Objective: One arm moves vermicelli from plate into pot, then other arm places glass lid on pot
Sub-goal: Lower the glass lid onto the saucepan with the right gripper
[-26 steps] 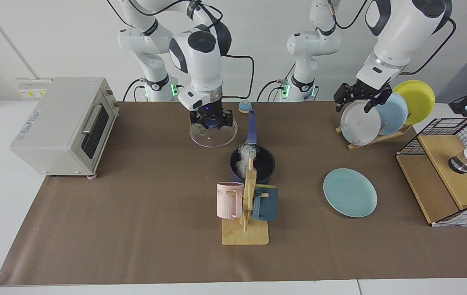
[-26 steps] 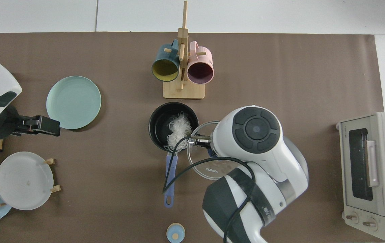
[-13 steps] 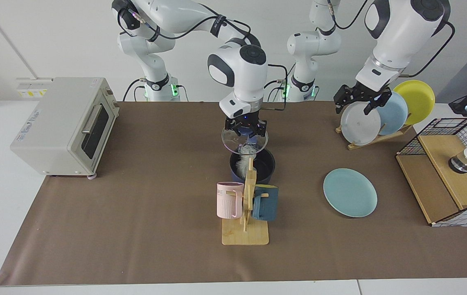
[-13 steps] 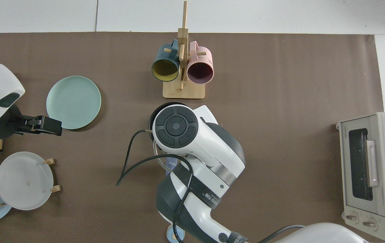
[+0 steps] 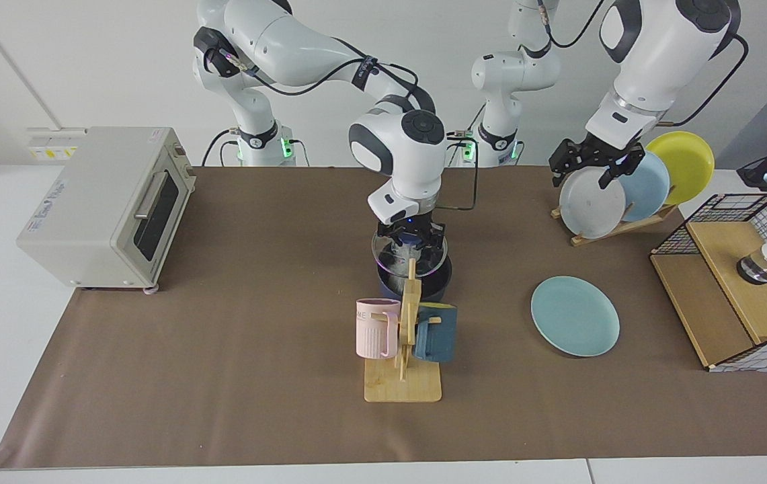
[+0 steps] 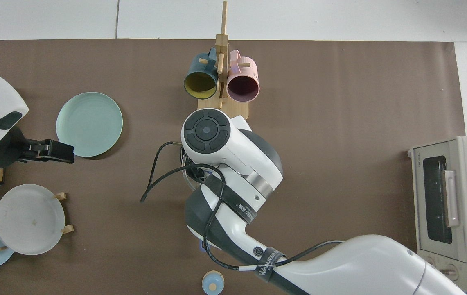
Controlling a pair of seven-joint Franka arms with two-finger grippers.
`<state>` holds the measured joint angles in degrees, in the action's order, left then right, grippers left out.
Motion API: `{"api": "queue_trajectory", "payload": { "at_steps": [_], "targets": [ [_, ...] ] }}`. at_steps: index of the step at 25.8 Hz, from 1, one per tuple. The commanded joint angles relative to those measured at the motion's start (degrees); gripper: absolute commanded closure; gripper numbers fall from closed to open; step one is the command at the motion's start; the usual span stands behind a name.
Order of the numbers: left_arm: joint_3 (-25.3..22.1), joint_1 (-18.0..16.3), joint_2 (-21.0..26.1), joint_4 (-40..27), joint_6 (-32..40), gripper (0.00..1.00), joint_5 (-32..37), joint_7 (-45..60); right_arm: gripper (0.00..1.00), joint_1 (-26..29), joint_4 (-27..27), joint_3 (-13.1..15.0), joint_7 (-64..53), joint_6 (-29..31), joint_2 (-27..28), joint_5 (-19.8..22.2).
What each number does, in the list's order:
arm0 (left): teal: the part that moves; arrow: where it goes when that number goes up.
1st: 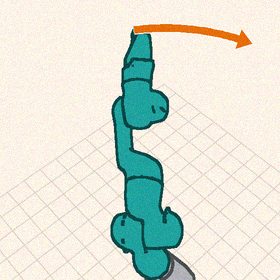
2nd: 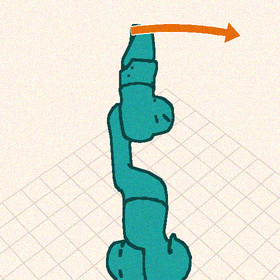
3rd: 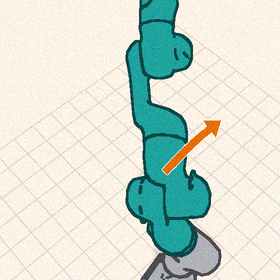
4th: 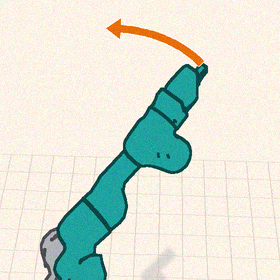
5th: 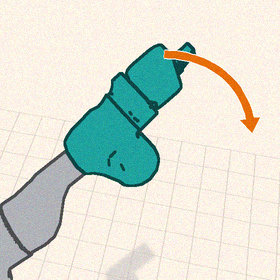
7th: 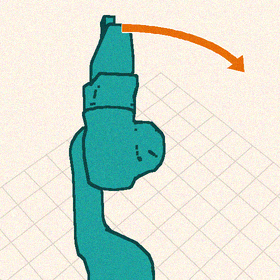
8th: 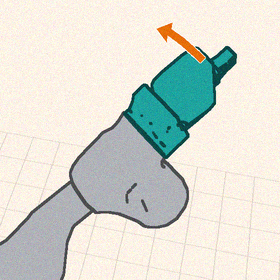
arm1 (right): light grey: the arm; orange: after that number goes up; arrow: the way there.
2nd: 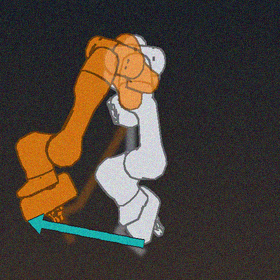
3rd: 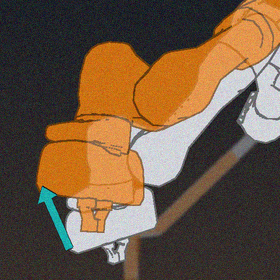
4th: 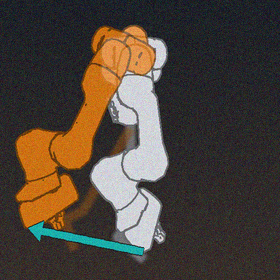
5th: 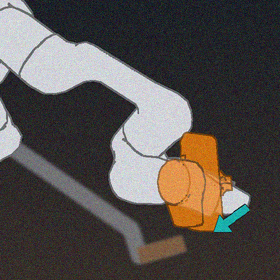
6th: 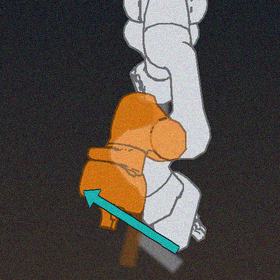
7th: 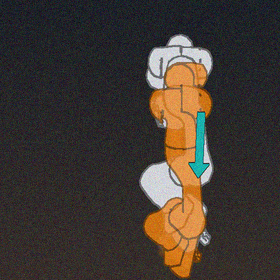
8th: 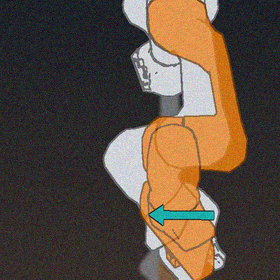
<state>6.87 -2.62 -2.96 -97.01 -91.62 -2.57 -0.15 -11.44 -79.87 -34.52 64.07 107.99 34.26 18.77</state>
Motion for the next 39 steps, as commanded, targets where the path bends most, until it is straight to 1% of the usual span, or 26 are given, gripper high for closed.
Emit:
{"api": "queue_trajectory", "payload": {
  "at_steps": [1,8,11,15,23,30,35,39],
  "targets": [
    [-0.4,0.2,-1.1,-0.8,-0.9,0.00,0.0,-0.4,1.00,-0.4,2.3,-0.3,2.1,0.1,1.8,1.5],
    [-0.4,0.3,-1.1,-0.8,-0.9,0.00,0.0,-0.4,1.00,0.0,2.4,0.1,2.1,1.8,2.7,1.8],
    [-0.4,0.2,-1.1,-0.8,-1.0,0.00,0.0,-0.4,1.00,-0.3,3.0,0.1,2.1,2.6,3.7,2.8],
    [-0.4,0.3,-1.1,-0.8,-0.9,0.00,0.0,-0.4,1.00,-0.5,6.2,0.2,2.1,2.1,5.6,2.8],
    [-0.4,0.2,-1.1,-0.8,-1.0,0.00,0.0,-0.4,1.00,-0.8,6.6,0.2,2.1,2.5,7.0,3.5],
    [-0.4,0.2,-1.1,-0.8,-1.0,0.00,0.0,-0.4,1.00,-1.1,8.3,0.2,2.1,2.5,8.4,3.9],
    [-0.4,0.2,-1.1,-0.8,-0.9,0.00,0.0,-0.4,1.00,-2.4,9.0,1.6,2.1,2.3,8.8,3.9],
    [-0.4,0.2,-1.1,-0.8,-1.0,0.00,0.0,-0.5,1.00,-2.4,9.0,1.6,2.0,1.7,8.9,3.9]
  ]
}}
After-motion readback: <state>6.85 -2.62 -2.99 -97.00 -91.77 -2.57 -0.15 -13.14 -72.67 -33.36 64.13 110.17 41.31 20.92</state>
